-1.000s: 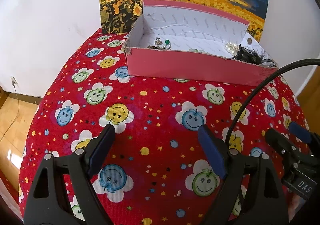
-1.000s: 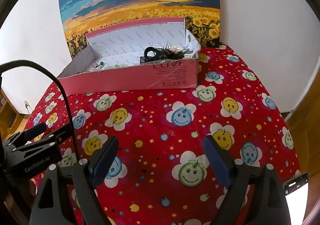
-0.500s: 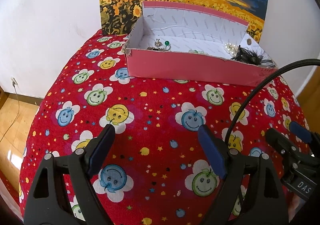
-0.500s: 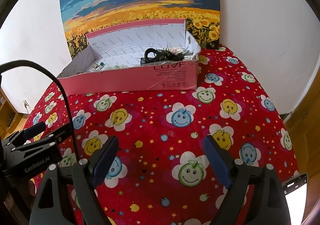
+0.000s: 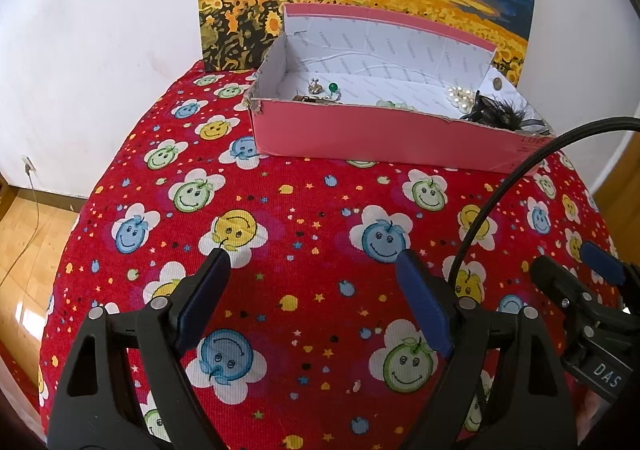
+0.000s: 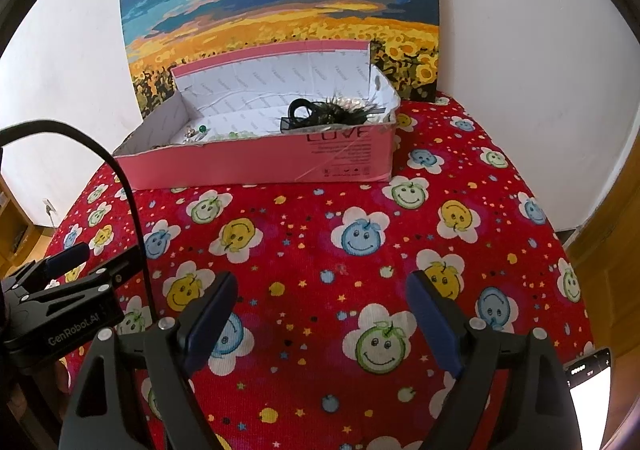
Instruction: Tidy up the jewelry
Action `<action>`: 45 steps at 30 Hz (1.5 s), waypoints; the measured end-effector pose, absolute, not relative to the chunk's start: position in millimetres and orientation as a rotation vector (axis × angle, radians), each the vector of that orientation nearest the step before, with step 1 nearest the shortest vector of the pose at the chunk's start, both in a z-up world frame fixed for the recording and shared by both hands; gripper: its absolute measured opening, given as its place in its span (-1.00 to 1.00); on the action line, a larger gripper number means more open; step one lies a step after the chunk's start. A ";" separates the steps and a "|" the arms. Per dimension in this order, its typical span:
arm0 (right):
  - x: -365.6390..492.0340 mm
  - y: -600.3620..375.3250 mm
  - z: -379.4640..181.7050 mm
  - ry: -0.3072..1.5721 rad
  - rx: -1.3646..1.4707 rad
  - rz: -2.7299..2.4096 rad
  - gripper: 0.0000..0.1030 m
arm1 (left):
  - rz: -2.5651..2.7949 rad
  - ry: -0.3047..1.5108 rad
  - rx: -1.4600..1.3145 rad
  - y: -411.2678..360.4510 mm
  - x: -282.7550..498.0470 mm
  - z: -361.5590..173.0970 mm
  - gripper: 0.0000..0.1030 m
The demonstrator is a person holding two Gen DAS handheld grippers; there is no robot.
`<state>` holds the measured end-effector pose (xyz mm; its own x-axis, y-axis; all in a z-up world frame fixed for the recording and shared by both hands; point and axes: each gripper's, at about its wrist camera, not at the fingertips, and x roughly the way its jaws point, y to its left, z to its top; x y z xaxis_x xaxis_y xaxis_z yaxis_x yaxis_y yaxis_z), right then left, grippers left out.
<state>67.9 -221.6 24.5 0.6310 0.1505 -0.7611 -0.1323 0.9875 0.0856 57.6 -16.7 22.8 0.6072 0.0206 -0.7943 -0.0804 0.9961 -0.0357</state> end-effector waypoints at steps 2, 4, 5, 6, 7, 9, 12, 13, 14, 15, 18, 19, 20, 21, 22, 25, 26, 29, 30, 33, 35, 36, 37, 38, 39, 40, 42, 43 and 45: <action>67.7 -221.4 24.8 0.872 0.022 0.161 0.70 | 0.058 0.913 -0.066 -17.3 57.4 23.2 0.63; 67.8 -221.4 24.7 0.872 0.021 0.162 0.70 | 0.057 0.913 -0.064 -17.6 57.3 23.3 0.63; 67.6 -221.2 24.7 0.872 0.021 0.162 0.70 | 0.058 0.913 -0.065 -17.8 57.3 23.2 0.63; 68.1 -221.5 24.6 0.873 0.019 0.161 0.70 | 0.056 0.914 -0.064 -17.9 57.2 23.2 0.63; 67.3 -221.0 24.7 0.873 0.020 0.160 0.70 | 0.054 0.916 -0.064 -18.1 57.4 23.2 0.63; 67.8 -221.3 24.6 0.873 0.019 0.160 0.70 | 0.051 0.916 -0.062 -18.8 57.2 23.2 0.63; 67.4 -221.2 25.1 0.869 0.018 0.160 0.70 | 0.048 0.914 -0.058 -19.3 56.9 23.6 0.63; 67.3 -220.9 25.2 0.869 0.019 0.160 0.70 | 0.047 0.914 -0.057 -19.4 56.9 23.5 0.63; 68.1 -221.8 25.3 0.868 0.019 0.160 0.70 | 0.046 0.914 -0.057 -19.4 57.1 23.3 0.63; 67.4 -221.1 25.7 0.868 0.018 0.159 0.70 | 0.046 0.914 -0.057 -19.4 57.0 23.3 0.63; 68.0 -222.0 25.8 0.867 0.019 0.159 0.70 | 0.046 0.913 -0.057 -19.8 57.3 23.0 0.63; 67.6 -221.8 26.5 0.866 0.019 0.158 0.70 | 0.045 0.915 -0.057 -19.7 57.0 23.0 0.63; 67.6 -222.1 27.0 0.865 0.018 0.158 0.70 | 0.043 0.916 -0.056 -19.9 57.3 22.9 0.63; 67.7 -222.1 27.1 0.865 0.017 0.158 0.70 | 0.043 0.916 -0.056 -20.1 57.5 23.0 0.63; 67.6 -222.0 27.2 0.865 0.016 0.158 0.70 | 0.042 0.916 -0.055 -20.1 57.6 23.0 0.63; 66.6 -220.9 27.2 0.864 0.013 0.157 0.70 | 0.041 0.915 -0.055 -20.4 57.8 22.9 0.63; 66.6 -220.6 27.1 0.863 0.013 0.157 0.70 | 0.041 0.915 -0.054 -20.3 57.8 23.0 0.63; 66.4 -220.3 27.0 0.863 0.013 0.156 0.70 | 0.042 0.914 -0.055 -20.6 57.6 23.1 0.63; 67.1 -220.9 27.0 0.863 0.013 0.156 0.70 | 0.041 0.914 -0.055 -20.7 57.6 23.1 0.63; 66.4 -220.2 27.0 0.863 0.013 0.156 0.70 | 0.041 0.915 -0.054 -20.7 57.5 23.1 0.63; 66.9 -220.6 27.3 0.862 0.012 0.156 0.70 | 0.042 0.914 -0.054 -20.8 57.6 23.2 0.63; 66.6 -220.3 27.1 0.862 0.012 0.156 0.70 | 0.042 0.914 -0.055 -20.8 57.5 23.2 0.63; 66.8 -220.5 27.2 0.862 0.011 0.156 0.70 | 0.042 0.914 -0.055 -20.9 57.4 23.2 0.63; 66.8 -220.4 27.2 0.862 0.011 0.156 0.70 | 0.042 0.914 -0.055 -20.9 57.3 23.2 0.63; 67.4 -221.0 27.4 0.862 0.010 0.156 0.70 | 0.042 0.914 -0.055 -21.0 57.4 23.2 0.63; 66.9 -220.5 27.3 0.862 0.011 0.155 0.70 | 0.042 0.914 -0.055 -21.1 57.4 23.2 0.63; 66.9 -220.5 27.3 0.862 0.011 0.156 0.70 | 0.042 0.914 -0.055 -21.2 57.4 23.3 0.63; 67.2 -220.8 27.3 0.862 0.010 0.155 0.70 | 0.043 0.914 -0.054 -21.3 57.4 23.3 0.63; 66.1 -219.4 27.2 0.862 0.009 0.154 0.70 | 0.043 0.914 -0.055 -21.4 57.3 23.3 0.63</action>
<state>66.1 -219.4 27.2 0.6405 0.1386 -0.7553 -0.1315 0.9888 0.0699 57.3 -21.4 23.3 0.6099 0.0138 -0.7923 -0.0605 0.9977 -0.0292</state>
